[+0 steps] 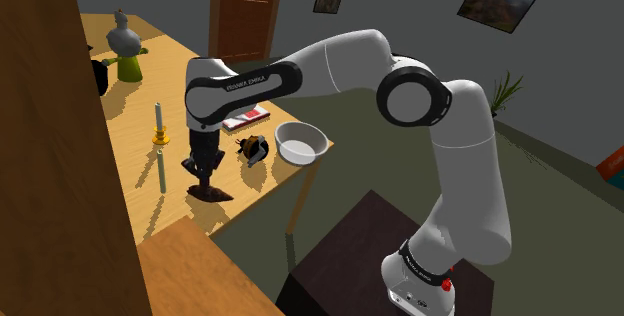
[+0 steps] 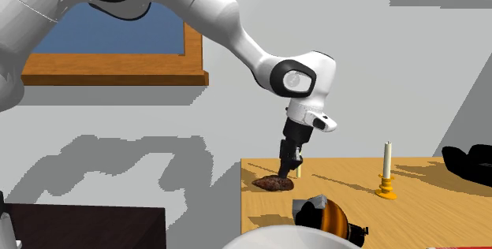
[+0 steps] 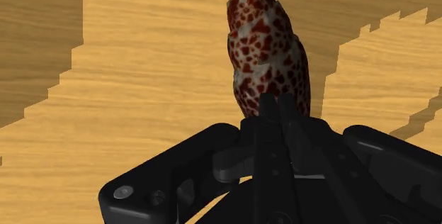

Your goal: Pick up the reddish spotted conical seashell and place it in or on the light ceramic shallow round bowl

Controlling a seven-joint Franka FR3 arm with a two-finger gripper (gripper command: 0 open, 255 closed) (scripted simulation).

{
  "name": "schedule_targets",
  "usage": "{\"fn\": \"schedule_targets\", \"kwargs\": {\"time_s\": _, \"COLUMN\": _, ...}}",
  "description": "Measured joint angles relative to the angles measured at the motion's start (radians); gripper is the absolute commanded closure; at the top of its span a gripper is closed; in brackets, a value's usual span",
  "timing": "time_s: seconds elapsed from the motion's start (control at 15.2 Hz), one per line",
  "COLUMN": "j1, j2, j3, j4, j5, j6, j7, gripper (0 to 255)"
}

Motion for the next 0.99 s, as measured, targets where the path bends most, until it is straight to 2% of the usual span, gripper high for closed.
{"fn": "schedule_targets", "kwargs": {"time_s": 0.2, "j1": -0.001, "j2": 0.001, "j3": -0.001, "j4": 0.002, "j5": 0.000, "j6": 0.002, "j7": -0.002, "gripper": 255}}
{"fn": "schedule_targets", "kwargs": {"time_s": 0.26, "j1": -0.001, "j2": 0.000, "j3": -0.001, "j4": 0.003, "j5": 0.000, "j6": 0.002, "j7": -0.002, "gripper": 0}}
{"fn": "schedule_targets", "kwargs": {"time_s": 0.33, "j1": -0.001, "j2": 0.000, "j3": -0.001, "j4": 0.002, "j5": 0.000, "j6": 0.002, "j7": -0.002, "gripper": 0}}
{"fn": "schedule_targets", "kwargs": {"time_s": 0.4, "j1": 0.000, "j2": -0.042, "j3": 0.000, "j4": -0.072, "j5": 0.000, "j6": 0.052, "j7": -0.009, "gripper": 0}}
{"fn": "schedule_targets", "kwargs": {"time_s": 0.53, "j1": 0.010, "j2": -0.160, "j3": 0.003, "j4": -0.278, "j5": -0.001, "j6": 0.243, "j7": -0.022, "gripper": 0}}
{"fn": "schedule_targets", "kwargs": {"time_s": 0.59, "j1": 0.015, "j2": -0.186, "j3": 0.005, "j4": -0.332, "j5": -0.002, "j6": 0.303, "j7": -0.023, "gripper": 0}}
{"fn": "schedule_targets", "kwargs": {"time_s": 0.73, "j1": 0.020, "j2": -0.192, "j3": 0.005, "j4": -0.373, "j5": -0.002, "j6": 0.362, "j7": -0.025, "gripper": 0}}
{"fn": "schedule_targets", "kwargs": {"time_s": 0.99, "j1": 0.025, "j2": -0.164, "j3": 0.006, "j4": -0.387, "j5": -0.003, "j6": 0.413, "j7": -0.027, "gripper": 0}}
